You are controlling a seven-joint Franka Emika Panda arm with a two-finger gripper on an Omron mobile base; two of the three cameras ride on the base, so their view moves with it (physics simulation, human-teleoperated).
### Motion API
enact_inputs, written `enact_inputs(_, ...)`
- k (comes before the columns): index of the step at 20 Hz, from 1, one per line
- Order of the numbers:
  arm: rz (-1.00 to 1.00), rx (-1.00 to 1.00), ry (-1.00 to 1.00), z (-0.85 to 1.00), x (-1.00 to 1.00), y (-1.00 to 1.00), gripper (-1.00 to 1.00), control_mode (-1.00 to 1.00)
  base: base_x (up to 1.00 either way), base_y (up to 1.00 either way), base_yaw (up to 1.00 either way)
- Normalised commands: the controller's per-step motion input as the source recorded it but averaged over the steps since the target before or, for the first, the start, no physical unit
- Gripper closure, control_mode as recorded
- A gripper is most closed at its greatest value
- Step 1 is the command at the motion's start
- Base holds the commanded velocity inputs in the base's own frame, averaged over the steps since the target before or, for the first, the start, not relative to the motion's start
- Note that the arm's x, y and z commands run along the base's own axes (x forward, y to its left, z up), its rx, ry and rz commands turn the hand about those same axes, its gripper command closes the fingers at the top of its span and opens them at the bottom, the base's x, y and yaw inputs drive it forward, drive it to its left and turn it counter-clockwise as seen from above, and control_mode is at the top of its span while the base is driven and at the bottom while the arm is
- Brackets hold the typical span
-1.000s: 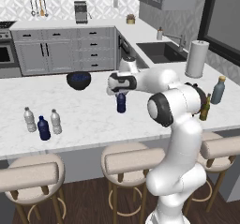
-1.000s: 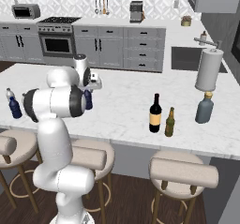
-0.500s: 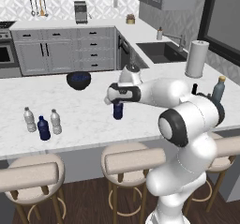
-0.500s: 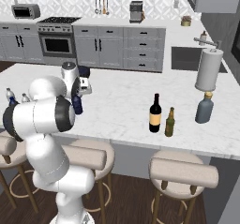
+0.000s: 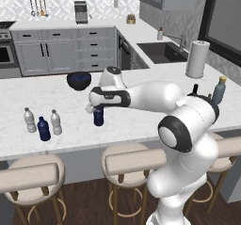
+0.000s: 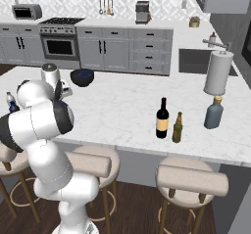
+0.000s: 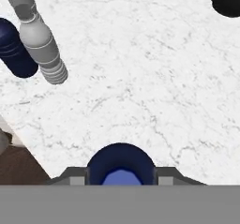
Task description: Move the plastic bottles in the middle to the plastics group, and the glass bottles in the middle to the glass group.
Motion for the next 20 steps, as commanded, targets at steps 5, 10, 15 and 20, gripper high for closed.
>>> enact_inputs(5, 0.24, -0.01, -0.06, -0.16, -0.23, 0.58, 1.0, -1.0, 0.0, 0.0, 0.0)
enact_inputs(10, 0.17, 0.0, -0.08, -0.01, -0.03, 0.32, 1.0, -1.0, 0.0, 0.0, 0.0)
enact_inputs(15, 0.09, 0.0, 0.04, 0.0, 0.0, 0.09, 1.0, -1.0, 0.0, 0.0, 0.0)
enact_inputs(20, 0.08, 0.0, 0.04, 0.0, 0.0, 0.24, 1.0, -1.0, 0.0, 0.0, 0.0)
